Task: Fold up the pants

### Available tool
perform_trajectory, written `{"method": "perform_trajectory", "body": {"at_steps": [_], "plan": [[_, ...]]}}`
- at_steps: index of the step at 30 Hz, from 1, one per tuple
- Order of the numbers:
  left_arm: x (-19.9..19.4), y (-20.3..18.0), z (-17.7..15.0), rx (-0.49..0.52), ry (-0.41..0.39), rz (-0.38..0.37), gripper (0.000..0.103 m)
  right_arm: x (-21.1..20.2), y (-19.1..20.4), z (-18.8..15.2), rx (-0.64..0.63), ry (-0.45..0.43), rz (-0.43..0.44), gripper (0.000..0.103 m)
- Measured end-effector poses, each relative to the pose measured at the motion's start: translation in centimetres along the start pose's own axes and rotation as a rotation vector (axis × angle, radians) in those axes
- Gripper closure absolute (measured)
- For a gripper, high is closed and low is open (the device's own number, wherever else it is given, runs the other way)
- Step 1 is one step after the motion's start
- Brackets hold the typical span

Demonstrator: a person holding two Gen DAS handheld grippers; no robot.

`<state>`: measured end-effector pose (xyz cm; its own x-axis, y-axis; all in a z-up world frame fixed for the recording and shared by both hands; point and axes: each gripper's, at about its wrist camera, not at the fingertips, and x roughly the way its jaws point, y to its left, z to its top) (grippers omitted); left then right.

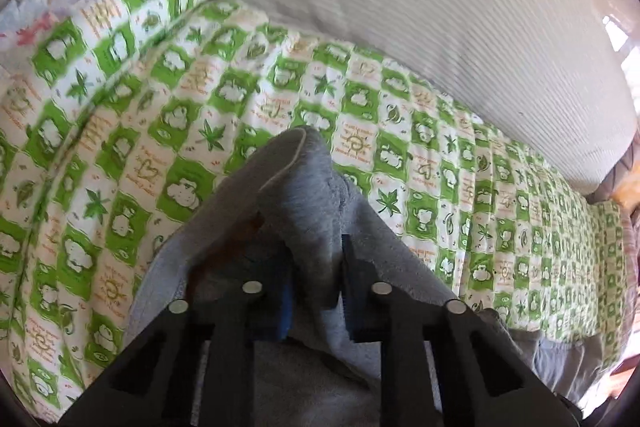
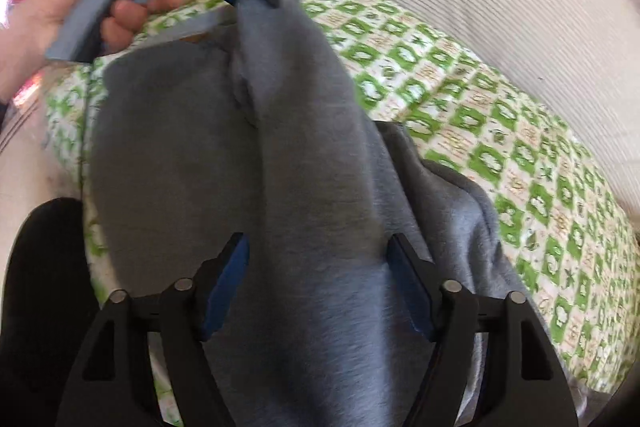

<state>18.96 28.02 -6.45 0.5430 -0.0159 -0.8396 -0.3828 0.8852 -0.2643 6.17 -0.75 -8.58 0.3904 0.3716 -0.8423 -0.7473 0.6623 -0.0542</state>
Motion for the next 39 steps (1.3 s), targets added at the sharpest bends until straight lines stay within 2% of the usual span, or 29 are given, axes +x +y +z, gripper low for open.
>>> {"method": "perform_trajectory", "body": {"at_steps": [1,2,4,6,10,13,18,20,21,22,23,24,25,27,30,32,33,35,36,37,38,39], "plan": [[-0.5,0.0,-0.2,0.004,-0.012,-0.006,0.094,-0.2,-0.7,0.0,0.038,-0.001,0.036,0.071],[-1.2,0.1,-0.5,0.003,-0.025,-0.016,0.094,-0.6,-1.4,0.0,0.079,-0.014,0.077,0.074],[-2.8,0.3,-1.1,-0.004,-0.053,-0.04,0.096,-1.6,-2.2,-0.1,0.116,-0.041,0.095,0.083],[-4.6,0.6,-1.8,-0.013,-0.084,-0.064,0.096,-2.8,-2.9,-0.1,0.145,-0.066,0.13,0.087],[-8.9,1.9,-4.0,-0.039,-0.148,-0.116,0.097,-5.3,-3.0,-0.3,0.152,-0.101,0.186,0.088],[-11.2,3.1,-6.3,-0.05,-0.178,-0.106,0.097,-6.7,-2.2,-0.2,0.123,-0.104,0.225,0.089],[-10.3,4.9,-8.1,-0.11,-0.115,-0.156,0.096,-7.2,0.2,-0.7,0.052,-0.073,0.249,0.09],[-9.6,4.8,-7.6,-0.127,-0.104,-0.161,0.084,-6.7,0.9,-0.7,0.041,-0.069,0.214,0.089],[-9.2,4.4,-7.2,-0.112,-0.101,-0.158,0.066,-6.3,1.1,-0.7,0.039,-0.065,0.18,0.082],[-9.0,3.8,-6.7,-0.09,-0.106,-0.136,0.046,-6.0,1.2,-0.7,0.041,-0.06,0.159,0.063],[-8.6,2.9,-5.9,-0.071,-0.117,-0.102,0.039,-5.7,1.4,-0.7,0.049,-0.061,0.141,0.049],[-8.3,2.4,-5.5,-0.051,-0.123,-0.088,0.034,-5.5,1.4,-0.7,0.054,-0.069,0.129,0.027],[-7.8,1.9,-4.9,-0.035,-0.124,-0.068,0.033,-5.4,1.5,-0.7,0.056,-0.086,0.112,0.022],[-6.0,0.9,-3.4,-0.015,-0.095,-0.021,0.031,-4.9,2.0,-0.7,0.04,-0.095,0.097,0.022],[-2.9,0.8,-1.9,-0.023,-0.047,0.04,0.031,-3.2,3.0,-0.2,0.002,-0.062,0.056,0.022],[-1.4,1.0,-1.4,-0.046,-0.019,0.044,0.031,-1.9,3.5,0.1,-0.021,-0.045,0.025,0.022],[-0.7,1.2,-1.2,-0.061,-0.011,0.033,0.032,-1.2,3.7,0.2,-0.036,-0.037,-0.001,0.022],[0.4,1.6,-0.8,-0.089,-0.009,0.01,0.044,0.1,4.0,0.5,-0.069,-0.021,-0.063,0.023],[0.5,1.8,-0.8,-0.104,-0.004,-0.029,0.072,0.5,4.0,0.6,-0.076,-0.013,-0.075,0.037],[0.7,2.1,-0.9,-0.122,0.007,-0.077,0.095,1.0,3.7,0.7,-0.069,0.002,-0.074,0.071],[0.6,2.1,-1.0,-0.134,0.007,-0.099,0.095,1.5,3.1,0.8,-0.037,0.027,-0.058,0.084],[-0.2,2.0,-1.3,-0.121,-0.023,-0.103,0.097,1.6,2.4,0.8,0.001,0.034,-0.036,0.091]]}}
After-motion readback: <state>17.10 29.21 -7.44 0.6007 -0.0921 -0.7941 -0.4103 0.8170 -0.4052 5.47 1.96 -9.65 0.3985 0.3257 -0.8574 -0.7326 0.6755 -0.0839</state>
